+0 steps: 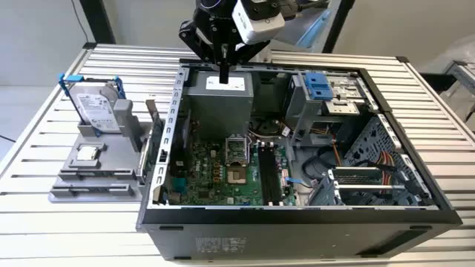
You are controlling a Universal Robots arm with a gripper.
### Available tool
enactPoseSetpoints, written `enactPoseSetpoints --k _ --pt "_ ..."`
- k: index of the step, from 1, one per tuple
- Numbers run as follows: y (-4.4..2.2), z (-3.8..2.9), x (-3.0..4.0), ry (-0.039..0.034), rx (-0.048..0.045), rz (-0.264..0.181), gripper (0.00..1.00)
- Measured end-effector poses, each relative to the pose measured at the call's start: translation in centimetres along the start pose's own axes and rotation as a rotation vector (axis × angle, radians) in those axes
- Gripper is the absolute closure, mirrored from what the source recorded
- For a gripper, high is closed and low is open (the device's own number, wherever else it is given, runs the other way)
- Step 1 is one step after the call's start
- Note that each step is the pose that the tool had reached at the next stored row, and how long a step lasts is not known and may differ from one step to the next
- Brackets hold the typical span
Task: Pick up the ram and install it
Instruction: 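Reach for the ram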
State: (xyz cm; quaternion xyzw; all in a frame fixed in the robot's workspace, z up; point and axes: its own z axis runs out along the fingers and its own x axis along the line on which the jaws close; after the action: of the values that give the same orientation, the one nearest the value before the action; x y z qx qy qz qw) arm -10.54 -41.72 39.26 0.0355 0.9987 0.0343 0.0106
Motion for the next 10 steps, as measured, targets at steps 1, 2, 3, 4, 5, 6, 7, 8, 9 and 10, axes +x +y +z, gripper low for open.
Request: enactPoseSetpoints --k 1,2,3,4,5,6,7,8,9,10 --pt "0.00 0.00 0.00 0.0000 0.0000 0.000 1.00" --pt "0.00 0.00 -0.01 0.0001 -0.0001 0.000 1.00" --pt "0.00 0.00 -0.01 0.0013 0.0000 0.000 1.00" --pt "0.00 0.00 -0.01 0.0014 0.0001 0.000 1.00" --pt "0.00 0.00 -0.01 0.0015 0.0001 0.000 1.00" --pt "0.00 0.00 -0.01 0.0015 0.0001 0.000 1.00" --pt "0.00 0.00 0.00 0.0015 0.0000 0.000 1.00" --pt "0.00 0.00 0.02 0.0015 0.0001 0.000 1.00" --pt "0.00 0.01 0.06 0.0015 0.0000 0.000 1.00" --pt "-0.01 0.01 0.10 0.0015 -0.0001 0.000 1.00"
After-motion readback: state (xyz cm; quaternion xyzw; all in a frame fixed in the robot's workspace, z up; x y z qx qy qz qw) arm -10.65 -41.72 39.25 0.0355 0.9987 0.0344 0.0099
